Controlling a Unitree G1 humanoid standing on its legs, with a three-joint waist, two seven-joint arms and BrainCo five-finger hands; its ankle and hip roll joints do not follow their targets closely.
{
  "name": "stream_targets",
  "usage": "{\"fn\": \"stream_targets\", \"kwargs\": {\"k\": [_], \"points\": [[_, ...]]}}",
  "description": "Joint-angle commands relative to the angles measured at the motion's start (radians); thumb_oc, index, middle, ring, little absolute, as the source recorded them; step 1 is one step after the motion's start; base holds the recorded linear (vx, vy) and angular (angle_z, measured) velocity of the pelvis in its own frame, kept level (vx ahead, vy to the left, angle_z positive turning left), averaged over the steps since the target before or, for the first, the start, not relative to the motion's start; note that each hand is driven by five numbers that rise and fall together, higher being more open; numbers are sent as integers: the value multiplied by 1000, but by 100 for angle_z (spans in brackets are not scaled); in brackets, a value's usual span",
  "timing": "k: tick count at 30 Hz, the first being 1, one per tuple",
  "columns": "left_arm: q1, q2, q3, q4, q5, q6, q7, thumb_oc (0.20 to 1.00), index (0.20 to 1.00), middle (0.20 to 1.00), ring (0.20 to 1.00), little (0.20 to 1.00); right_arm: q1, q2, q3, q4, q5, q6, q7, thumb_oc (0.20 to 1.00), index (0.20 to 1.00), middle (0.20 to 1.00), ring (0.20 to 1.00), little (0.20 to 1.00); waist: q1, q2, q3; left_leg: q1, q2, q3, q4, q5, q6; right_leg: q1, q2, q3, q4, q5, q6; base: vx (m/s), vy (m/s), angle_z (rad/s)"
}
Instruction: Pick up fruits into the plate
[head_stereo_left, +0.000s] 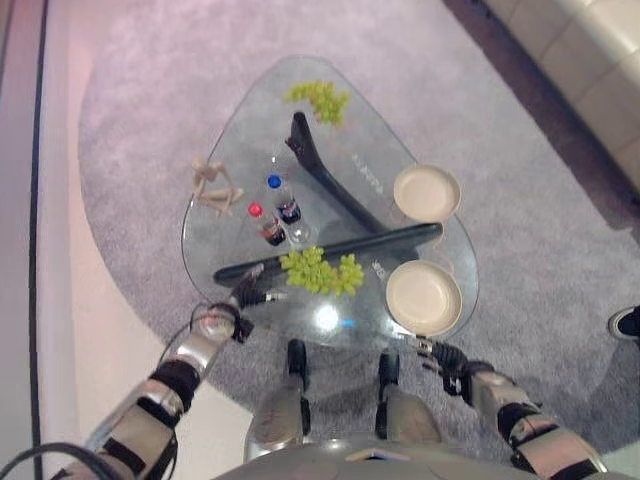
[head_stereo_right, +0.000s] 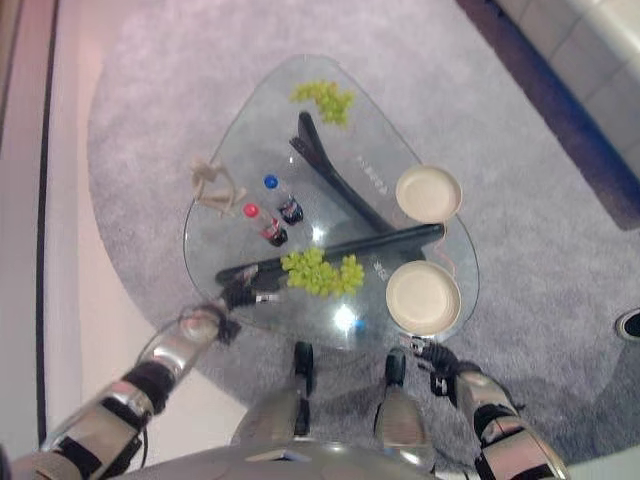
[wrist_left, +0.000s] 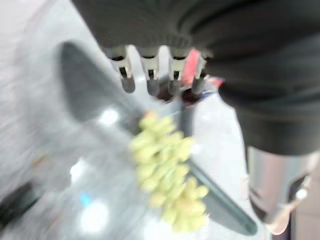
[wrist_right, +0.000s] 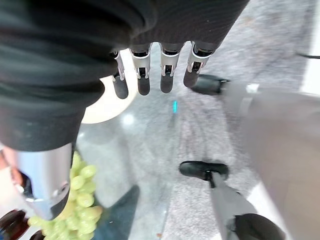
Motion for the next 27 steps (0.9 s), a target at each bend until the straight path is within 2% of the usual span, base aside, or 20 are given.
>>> {"fn": "stream_targets", "kwargs": {"k": [1,6,11,16,20,24,27], "points": [[-113,96,-12,-74,50,46,20,1000,1000,1000,1000,1000,-53,-31,26,-73,38,-1,-1,1000,1000,1000,1000,1000,0,-16,67,-18,-83,-3,31,-73,56,-102,3,54,73,26,-11,-121,-4,-2],[-268,193,-49,-158,96,93,7,1000,1000,1000,1000,1000,-122,-51,46,-99,44,-11,10,1000,1000,1000,1000,1000,-9,-10,115,-74,-93,1,39,-63,54,-165,-6,46,92,37,-9,-101,-10,-2],[-425,218,-116,-162,179,155,-14,1000,1000,1000,1000,1000,-199,-40,64,-92,63,-13,-6,1000,1000,1000,1000,1000,-20,-6,155,-141,-100,9,78,-59,52,-235,-17,40,129,47,-6,-83,-10,0],[-581,190,-211,-96,291,230,-58,1000,1000,1000,1000,1000,-285,-2,74,-83,130,-15,-28,1000,1000,1000,1000,1000,-39,-10,191,-208,-107,17,120,-56,54,-312,-21,43,169,56,-2,-61,-18,-7],[-643,157,-253,-29,348,255,-72,1000,1000,1000,1000,1000,-323,30,83,-74,161,-19,-30,1000,1000,1000,1000,1000,-48,-16,191,-250,-106,27,133,-53,55,-362,-19,50,185,62,1,-32,-7,-9],[-681,114,-278,60,392,247,-80,1000,1000,1000,1000,1000,-354,55,88,-66,202,-38,-31,1000,1000,1000,1000,1000,-57,-20,191,-295,-105,37,145,-46,51,-413,-16,60,203,67,3,-35,9,-12],[-688,99,-296,127,407,226,-66,1000,1000,1000,1000,1000,-317,39,68,-39,222,-106,42,1000,1000,1000,1000,1000,-71,-27,191,-332,-100,48,166,-45,48,-451,-7,79,221,71,10,-52,28,-9]]}}
